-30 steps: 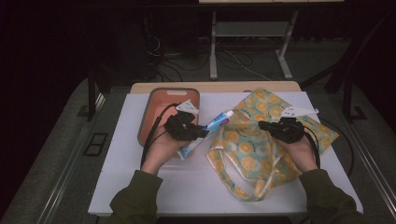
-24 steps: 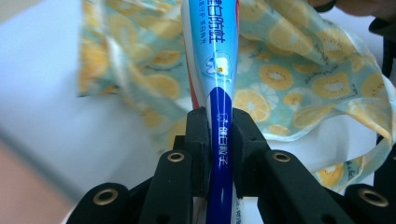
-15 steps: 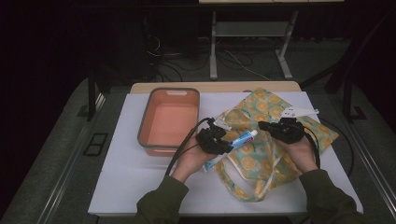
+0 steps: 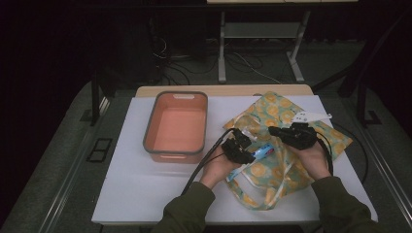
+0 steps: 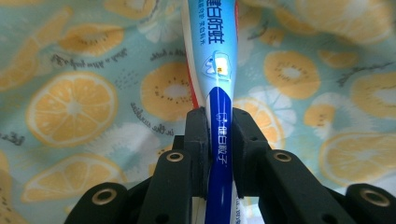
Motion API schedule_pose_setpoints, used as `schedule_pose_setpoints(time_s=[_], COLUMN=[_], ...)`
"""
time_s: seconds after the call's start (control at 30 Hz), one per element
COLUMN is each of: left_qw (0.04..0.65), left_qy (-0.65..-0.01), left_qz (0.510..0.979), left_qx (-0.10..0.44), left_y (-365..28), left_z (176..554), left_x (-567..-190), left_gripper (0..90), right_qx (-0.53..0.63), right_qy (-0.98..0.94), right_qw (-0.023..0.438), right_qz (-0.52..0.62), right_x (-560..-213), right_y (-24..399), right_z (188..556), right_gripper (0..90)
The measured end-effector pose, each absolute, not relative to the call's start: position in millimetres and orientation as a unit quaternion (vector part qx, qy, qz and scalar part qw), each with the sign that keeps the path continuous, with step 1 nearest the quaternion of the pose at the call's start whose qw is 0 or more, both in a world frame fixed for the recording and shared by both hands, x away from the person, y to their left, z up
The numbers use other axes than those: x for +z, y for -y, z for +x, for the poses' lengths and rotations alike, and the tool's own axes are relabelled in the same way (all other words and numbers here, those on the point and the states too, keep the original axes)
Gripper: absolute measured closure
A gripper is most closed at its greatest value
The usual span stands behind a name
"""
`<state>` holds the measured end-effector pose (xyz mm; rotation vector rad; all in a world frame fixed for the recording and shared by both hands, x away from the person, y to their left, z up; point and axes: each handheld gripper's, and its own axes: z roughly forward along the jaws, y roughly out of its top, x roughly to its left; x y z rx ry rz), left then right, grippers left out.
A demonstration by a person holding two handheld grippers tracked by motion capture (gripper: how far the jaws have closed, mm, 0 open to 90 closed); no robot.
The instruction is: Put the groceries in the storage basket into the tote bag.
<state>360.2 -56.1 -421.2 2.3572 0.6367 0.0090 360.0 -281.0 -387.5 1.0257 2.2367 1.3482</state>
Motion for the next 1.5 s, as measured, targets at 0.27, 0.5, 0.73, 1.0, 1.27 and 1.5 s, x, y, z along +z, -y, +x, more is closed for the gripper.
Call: schedule_pose_setpoints(time_s=[0.27, 0.5, 0.73, 1.0, 1.27, 1.5], left_qw=[0.361, 0.387, 0.406, 0.406, 0.387, 0.387], left_qy=[-0.235, -0.229, -0.231, -0.217, -0.210, -0.201], left_qz=[0.902, 0.893, 0.884, 0.888, 0.898, 0.900], left_qx=[0.013, 0.029, 0.024, 0.017, 0.014, 0.015], left_y=[53, 30, 0, -28, -32, -23], left_z=[358, 346, 323, 289, 275, 280], left_x=[-419, -407, -402, -410, -427, -433], left_gripper=[59.8, 40.3, 37.6, 40.7, 41.5, 54.2], right_qx=[0.474, 0.473, 0.473, 0.474, 0.473, 0.473], right_qy=[-0.786, -0.786, -0.786, -0.786, -0.786, -0.787], right_qw=[0.167, 0.167, 0.167, 0.166, 0.166, 0.166], right_qz=[0.361, 0.361, 0.361, 0.362, 0.361, 0.360], right_x=[-388, -388, -388, -388, -388, -389], right_y=[281, 282, 282, 283, 282, 281], right_z=[360, 360, 360, 359, 359, 359], right_gripper=[89.7, 89.7, 89.7, 89.7, 89.7, 89.7])
